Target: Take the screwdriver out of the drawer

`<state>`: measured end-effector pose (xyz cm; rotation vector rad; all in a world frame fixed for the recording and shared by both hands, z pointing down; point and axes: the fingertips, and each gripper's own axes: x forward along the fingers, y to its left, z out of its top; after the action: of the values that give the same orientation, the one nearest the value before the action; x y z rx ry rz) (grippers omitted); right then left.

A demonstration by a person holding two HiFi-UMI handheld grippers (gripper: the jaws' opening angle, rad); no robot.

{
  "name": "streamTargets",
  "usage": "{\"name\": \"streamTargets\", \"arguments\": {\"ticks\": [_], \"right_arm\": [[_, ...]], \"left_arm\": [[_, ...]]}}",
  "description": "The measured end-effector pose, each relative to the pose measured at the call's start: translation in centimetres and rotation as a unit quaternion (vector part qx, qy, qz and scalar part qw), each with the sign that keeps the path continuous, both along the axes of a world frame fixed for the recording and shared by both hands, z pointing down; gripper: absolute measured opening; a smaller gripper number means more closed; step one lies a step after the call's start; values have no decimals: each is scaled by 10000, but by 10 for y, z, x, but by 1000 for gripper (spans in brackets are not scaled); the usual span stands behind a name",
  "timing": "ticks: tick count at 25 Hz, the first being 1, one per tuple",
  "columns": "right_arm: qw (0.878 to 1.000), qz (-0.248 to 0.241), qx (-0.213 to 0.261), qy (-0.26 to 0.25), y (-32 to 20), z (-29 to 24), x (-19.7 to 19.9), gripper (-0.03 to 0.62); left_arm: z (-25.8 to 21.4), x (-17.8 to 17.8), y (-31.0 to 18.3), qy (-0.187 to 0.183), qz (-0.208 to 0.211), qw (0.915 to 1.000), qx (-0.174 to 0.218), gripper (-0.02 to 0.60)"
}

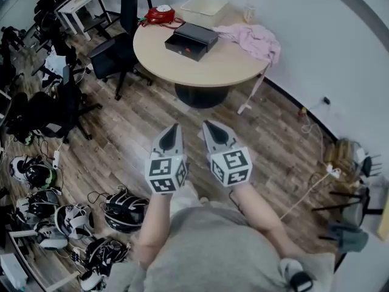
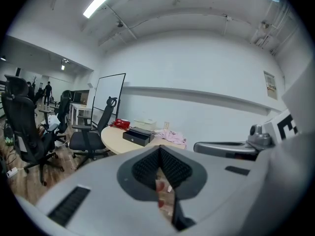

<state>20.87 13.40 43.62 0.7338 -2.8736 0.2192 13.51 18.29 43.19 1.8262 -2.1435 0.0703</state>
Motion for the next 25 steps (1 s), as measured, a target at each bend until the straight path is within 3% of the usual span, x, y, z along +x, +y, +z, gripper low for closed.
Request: {"name": "streamTargets", "arguments": {"ticks": [5, 12, 25], "right_arm": [[9999, 94, -46, 58, -22, 7, -21, -2], [9998, 119, -179, 11, -73, 18, -80, -2], [9981, 603, -86, 130, -192, 10, -203, -2]], "left_arm": [[6, -23, -20, -27, -52, 10000, -77, 0], [15, -83, -73, -56, 9, 10000, -58, 0], [20, -199, -198, -82, 702, 9974, -166, 0]]}}
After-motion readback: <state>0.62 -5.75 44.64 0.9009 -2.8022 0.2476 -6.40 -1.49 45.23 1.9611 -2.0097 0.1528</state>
